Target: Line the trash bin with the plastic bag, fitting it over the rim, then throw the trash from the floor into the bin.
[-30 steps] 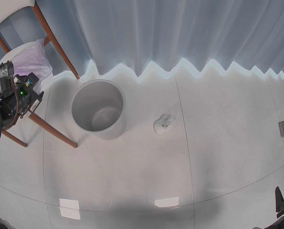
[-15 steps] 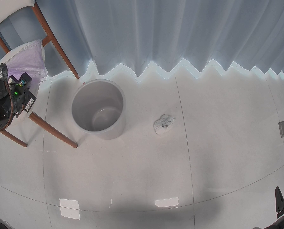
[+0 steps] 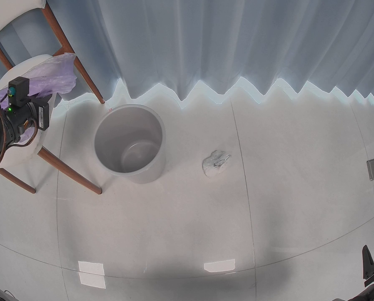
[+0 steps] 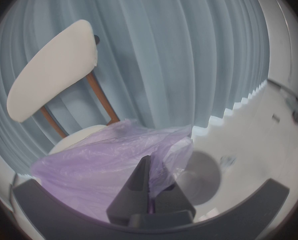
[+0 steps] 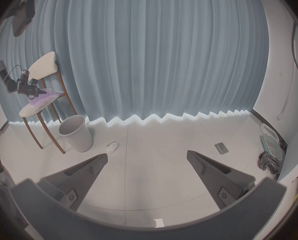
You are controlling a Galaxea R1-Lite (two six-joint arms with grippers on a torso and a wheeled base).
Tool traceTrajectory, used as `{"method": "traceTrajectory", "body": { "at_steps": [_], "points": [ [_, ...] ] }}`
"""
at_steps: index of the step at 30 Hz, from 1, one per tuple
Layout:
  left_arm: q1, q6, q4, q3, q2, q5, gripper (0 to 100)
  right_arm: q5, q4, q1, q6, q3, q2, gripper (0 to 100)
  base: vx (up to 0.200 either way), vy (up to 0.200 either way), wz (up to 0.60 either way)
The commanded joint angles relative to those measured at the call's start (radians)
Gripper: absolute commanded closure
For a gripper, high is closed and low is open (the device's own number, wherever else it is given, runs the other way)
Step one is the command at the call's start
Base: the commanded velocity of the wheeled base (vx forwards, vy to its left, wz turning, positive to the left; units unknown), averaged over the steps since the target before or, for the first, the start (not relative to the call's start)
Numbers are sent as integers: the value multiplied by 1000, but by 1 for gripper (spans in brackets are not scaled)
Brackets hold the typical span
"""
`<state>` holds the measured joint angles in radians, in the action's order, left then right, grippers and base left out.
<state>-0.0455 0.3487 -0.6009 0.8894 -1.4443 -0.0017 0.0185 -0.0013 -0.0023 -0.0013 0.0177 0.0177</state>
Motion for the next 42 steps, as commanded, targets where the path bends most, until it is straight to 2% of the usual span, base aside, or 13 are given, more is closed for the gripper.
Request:
{"method": "traceTrajectory", "body": {
  "at_steps": [1,6,7,8,9,10,11,15,18,20,29,37,42],
  "points": [
    [-82,-185,-5,-26,157,-44,100,0,0,1,0,-18,-18,0,0,0,0],
    [-91,-378,-4,-82,331,-101,100,0,0,-1,0,-18,-18,0,0,0,0],
    [-93,-384,-4,-82,334,-103,100,0,0,-1,0,-18,-18,0,0,0,0],
    [-145,-433,3,-90,366,-112,100,0,0,1,0,-18,-18,0,0,0,0],
    [-151,-435,3,-92,367,-112,100,0,0,1,0,-18,-18,0,0,0,0],
    [-229,-461,4,-115,389,-106,100,0,0,-1,0,-18,-18,0,0,0,0],
    [-263,-473,4,-127,393,-104,100,0,0,-1,0,-18,-18,0,0,0,0],
    [-316,-522,6,-135,395,-104,100,0,0,-1,0,-18,-18,0,0,0,0],
    [-389,-585,0,-109,367,-113,100,0,0,1,0,-18,-18,0,0,0,0],
    [-474,-622,-4,-96,334,-103,100,0,0,1,0,-18,-18,0,0,0,0],
    [-525,-674,-10,77,177,-106,100,0,0,1,0,-18,-18,0,0,0,0],
    [-539,-703,-152,-7,180,-142,100,0,0,1,0,-18,-18,0,0,0,0],
    [-559,-708,-165,-17,174,-144,100,0,0,-1,0,-18,-18,0,0,0,0]
  ]
}}
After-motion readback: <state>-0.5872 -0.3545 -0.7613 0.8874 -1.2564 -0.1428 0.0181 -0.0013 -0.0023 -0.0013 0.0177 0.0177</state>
